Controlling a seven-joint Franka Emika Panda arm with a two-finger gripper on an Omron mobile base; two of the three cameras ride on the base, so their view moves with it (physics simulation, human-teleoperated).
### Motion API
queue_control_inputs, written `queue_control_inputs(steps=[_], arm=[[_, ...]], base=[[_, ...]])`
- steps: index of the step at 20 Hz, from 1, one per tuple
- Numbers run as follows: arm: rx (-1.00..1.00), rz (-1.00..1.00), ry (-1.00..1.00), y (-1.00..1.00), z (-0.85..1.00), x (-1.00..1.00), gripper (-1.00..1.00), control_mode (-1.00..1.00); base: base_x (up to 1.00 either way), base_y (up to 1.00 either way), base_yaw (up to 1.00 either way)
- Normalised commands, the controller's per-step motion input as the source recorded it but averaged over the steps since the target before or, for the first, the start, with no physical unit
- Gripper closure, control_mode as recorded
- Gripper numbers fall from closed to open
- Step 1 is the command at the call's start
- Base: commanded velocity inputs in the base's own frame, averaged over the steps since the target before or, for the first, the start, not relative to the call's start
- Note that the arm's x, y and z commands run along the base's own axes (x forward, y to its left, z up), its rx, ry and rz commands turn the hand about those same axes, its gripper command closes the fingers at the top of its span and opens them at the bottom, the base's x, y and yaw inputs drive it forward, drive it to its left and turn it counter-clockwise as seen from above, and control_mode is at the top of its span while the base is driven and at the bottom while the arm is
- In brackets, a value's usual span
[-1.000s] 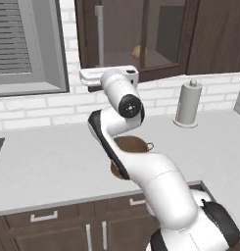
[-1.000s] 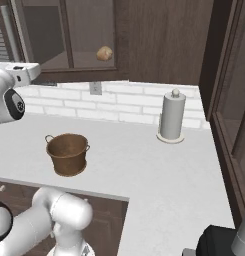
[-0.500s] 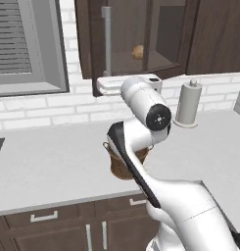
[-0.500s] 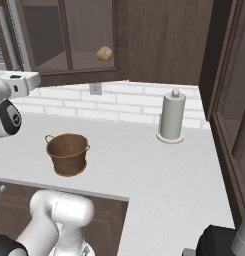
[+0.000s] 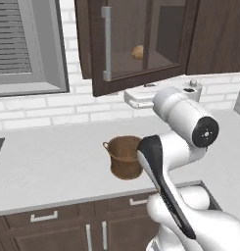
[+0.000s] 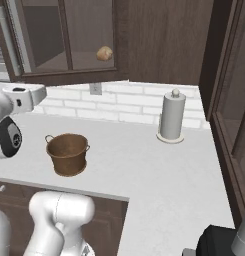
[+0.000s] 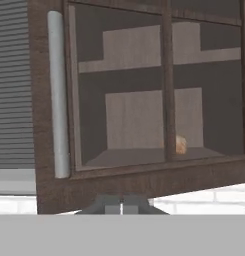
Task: Open the cabinet, pick up the bread from the cabinet and place it in the basket. Then move the basket to the dining counter.
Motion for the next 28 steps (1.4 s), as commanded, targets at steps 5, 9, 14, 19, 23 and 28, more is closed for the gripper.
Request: queue_control_inputs(steps=[5,9,14,19,23,28], arm=[[-0.02,-0.15,0.14,0.40,0.00,-0.46,1.00,-1.00],[-0.06,-0.29,0.07,0.96,0.09,-0.05,1.00,-1.00],[-0.02,-0.27,0.02,0.68,0.20,0.09,1.00,-1.00],[0.00,-0.19,0.00,0.16,0.12,0.34,1.00,-1.00],[0.00,-0.14,0.00,0.00,0.00,0.23,1.00,-1.00],[0.00,-0.11,0.00,0.00,0.00,0.19,1.00,-1.00]], base=[[0.00,0.00,0.00],[0.00,0.00,0.00],[0.00,0.00,0.00],[0.00,0.00,0.00],[0.00,0.00,0.00],[0.00,0.00,0.00]])
